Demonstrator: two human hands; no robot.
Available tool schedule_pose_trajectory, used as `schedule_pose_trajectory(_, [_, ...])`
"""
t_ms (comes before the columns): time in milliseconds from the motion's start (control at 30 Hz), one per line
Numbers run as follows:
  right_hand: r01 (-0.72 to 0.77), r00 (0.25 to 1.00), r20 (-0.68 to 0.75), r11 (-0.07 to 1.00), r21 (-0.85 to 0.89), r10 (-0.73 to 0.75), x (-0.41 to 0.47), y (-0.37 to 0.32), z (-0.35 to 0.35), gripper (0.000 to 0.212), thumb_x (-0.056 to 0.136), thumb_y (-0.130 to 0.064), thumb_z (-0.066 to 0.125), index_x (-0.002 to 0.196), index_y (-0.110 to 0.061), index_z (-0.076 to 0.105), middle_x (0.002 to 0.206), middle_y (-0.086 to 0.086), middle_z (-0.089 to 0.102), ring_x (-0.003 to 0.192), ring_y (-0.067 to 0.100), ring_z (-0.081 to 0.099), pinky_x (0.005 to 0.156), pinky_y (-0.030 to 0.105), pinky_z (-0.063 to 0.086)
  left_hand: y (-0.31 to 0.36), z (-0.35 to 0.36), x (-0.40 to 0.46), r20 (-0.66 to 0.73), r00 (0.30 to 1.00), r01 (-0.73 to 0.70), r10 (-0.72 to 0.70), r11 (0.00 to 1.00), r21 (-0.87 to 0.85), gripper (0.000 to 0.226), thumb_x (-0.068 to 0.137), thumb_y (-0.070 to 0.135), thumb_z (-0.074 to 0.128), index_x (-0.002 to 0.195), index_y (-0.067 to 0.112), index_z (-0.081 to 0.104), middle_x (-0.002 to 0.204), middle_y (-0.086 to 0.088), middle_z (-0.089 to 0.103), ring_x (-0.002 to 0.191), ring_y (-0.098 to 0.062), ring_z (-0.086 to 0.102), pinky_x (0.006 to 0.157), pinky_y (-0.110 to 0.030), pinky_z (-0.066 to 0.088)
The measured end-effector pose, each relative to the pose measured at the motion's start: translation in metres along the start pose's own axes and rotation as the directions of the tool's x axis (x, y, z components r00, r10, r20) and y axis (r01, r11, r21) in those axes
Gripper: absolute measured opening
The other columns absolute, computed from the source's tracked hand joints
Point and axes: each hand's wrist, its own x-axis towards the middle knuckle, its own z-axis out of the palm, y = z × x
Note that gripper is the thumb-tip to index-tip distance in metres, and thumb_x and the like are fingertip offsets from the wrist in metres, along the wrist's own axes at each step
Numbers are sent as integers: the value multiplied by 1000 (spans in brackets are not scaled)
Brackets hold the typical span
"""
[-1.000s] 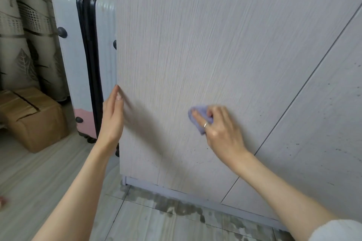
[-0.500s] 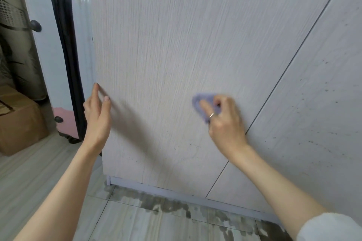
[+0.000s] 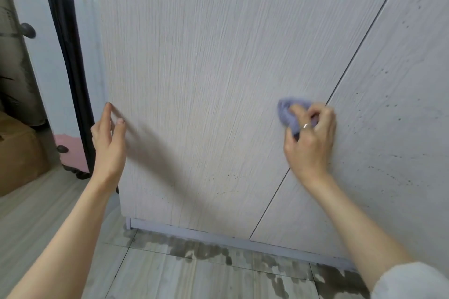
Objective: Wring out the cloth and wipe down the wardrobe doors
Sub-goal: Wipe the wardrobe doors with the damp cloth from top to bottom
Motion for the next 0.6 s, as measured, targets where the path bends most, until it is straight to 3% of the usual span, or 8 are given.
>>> schedule_pose_trajectory(67, [121, 978, 177, 992, -30, -114, -57, 2, 2, 43, 68, -1, 56, 107, -19, 50, 95, 7, 36, 80, 26, 40, 67, 37, 31, 0, 0, -1, 8, 1000, -3, 3, 1000, 8, 48, 102, 37, 30, 148, 36, 16, 153, 6, 14, 139, -11, 18, 109, -32, 16])
schedule_pose_trajectory(133, [323, 875, 398, 945, -56, -276, -105, 5, 1, 57, 54, 6, 68, 102, -18, 49, 88, 8, 41, 74, 26, 44, 63, 36, 28, 0, -1, -2, 9, 1000, -4, 4, 1000, 16, 49, 102, 36, 30, 149, 34, 16, 153, 6, 14, 139, -10, 17, 107, -29, 15])
schedule_pose_trajectory(200, [397, 793, 516, 917, -35, -324, -121, 8, 0, 62, 46, 9, 73, 97, -17, 49, 82, 7, 46, 69, 27, 50, 61, 34, 27, 0, 0, -3, 8, 1000, -2, 2, 1000, 18, 49, 102, 35, 31, 149, 33, 16, 152, 6, 15, 137, -7, 18, 106, -27, 15])
schedule_pose_trajectory(300, [296, 874, 407, 955, -13, -266, -96, 5, 0, 50, 57, 8, 68, 100, -14, 57, 86, 7, 44, 73, 25, 44, 63, 34, 29, 2, 1, -5, -16, 1000, -8, 9, 999, 36, 48, 102, 34, 31, 149, 31, 19, 151, 6, 17, 128, 0, 22, 107, -26, 16])
schedule_pose_trajectory(367, [107, 966, 235, 994, 10, -107, -72, -1, 4, 44, 66, 6, 58, 105, -15, 56, 90, 5, 39, 75, 25, 41, 63, 36, 34, 2, 2, -7, -49, 999, -17, 20, 999, 46, 47, 103, 30, 31, 149, 27, 21, 151, 4, 20, 122, 5, 23, 105, -21, 17])
schedule_pose_trajectory(433, [-58, 990, 129, 997, 54, 50, -63, -10, 11, 46, 66, 6, 54, 105, -17, 52, 92, 4, 37, 76, 24, 42, 63, 34, 34, -2, 4, -10, -83, 996, -21, 26, 998, 63, 47, 103, 28, 31, 148, 23, 22, 151, 3, 22, 121, 7, 25, 102, -16, 19])
schedule_pose_trajectory(500, [-101, 985, 143, 993, 53, 93, -80, -19, 19, 43, 68, 5, 47, 104, -19, 52, 93, 3, 36, 77, 22, 40, 61, 30, 33, -7, 6, -13, -96, 995, -14, 22, 997, 81, 46, 103, 27, 31, 148, 22, 22, 150, 1, 23, 120, 6, 27, 100, -14, 20])
schedule_pose_trajectory(600, [45, 952, 304, 999, -15, -38, -146, -24, 21, 38, 70, 4, 45, 96, -15, 65, 91, 3, 36, 74, 21, 39, 57, 30, 39, -19, 5, -14, -92, 996, 12, -2, 995, 99, 46, 103, 27, 30, 148, 23, 22, 147, -1, 25, 123, 1, 30, 99, -14, 21])
